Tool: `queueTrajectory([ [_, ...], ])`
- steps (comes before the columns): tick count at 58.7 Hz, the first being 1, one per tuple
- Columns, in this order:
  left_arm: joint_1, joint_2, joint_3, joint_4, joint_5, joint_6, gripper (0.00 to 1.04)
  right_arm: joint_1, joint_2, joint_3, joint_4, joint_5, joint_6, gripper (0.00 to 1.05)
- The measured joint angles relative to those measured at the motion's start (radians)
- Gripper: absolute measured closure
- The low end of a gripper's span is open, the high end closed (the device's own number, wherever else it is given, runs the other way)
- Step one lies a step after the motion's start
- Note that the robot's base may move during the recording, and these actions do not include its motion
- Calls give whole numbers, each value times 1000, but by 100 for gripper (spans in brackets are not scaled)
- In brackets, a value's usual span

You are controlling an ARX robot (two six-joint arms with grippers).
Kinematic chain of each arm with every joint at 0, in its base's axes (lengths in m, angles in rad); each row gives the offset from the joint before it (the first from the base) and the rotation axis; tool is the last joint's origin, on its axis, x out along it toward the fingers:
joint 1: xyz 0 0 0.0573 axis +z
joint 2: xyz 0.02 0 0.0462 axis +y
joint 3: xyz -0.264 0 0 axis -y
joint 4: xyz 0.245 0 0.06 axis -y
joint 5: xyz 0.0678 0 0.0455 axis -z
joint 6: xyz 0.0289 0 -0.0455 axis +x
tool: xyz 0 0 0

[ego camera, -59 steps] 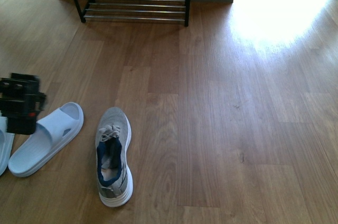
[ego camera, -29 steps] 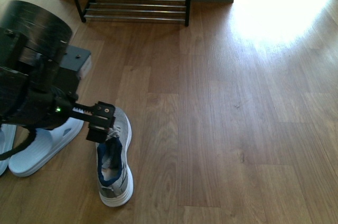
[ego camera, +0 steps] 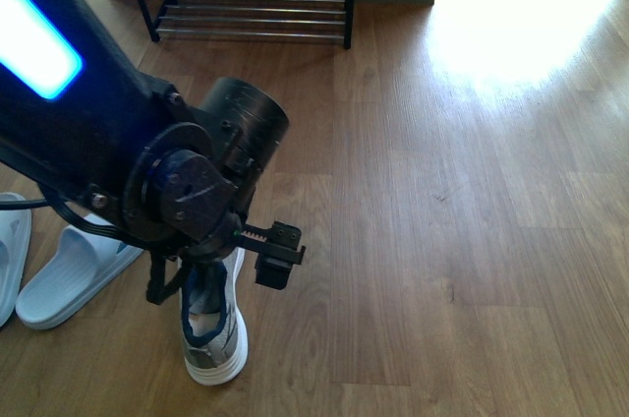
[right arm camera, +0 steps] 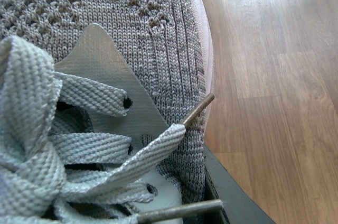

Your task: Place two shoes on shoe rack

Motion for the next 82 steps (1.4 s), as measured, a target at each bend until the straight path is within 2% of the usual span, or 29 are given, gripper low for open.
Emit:
queueTrajectory([
  [14,-60,89,64,-44,8,-133,9,0,0,0,0,0,0,99],
  [28,-67,171,84,-102,-29,-232,9,0,0,0,0,0,0,99],
  [57,-60,256,151,-116,-29,-297,9,0,0,0,0,0,0,100],
  [82,-61,324,246,-191,-13,-330,9,0,0,0,0,0,0,100],
])
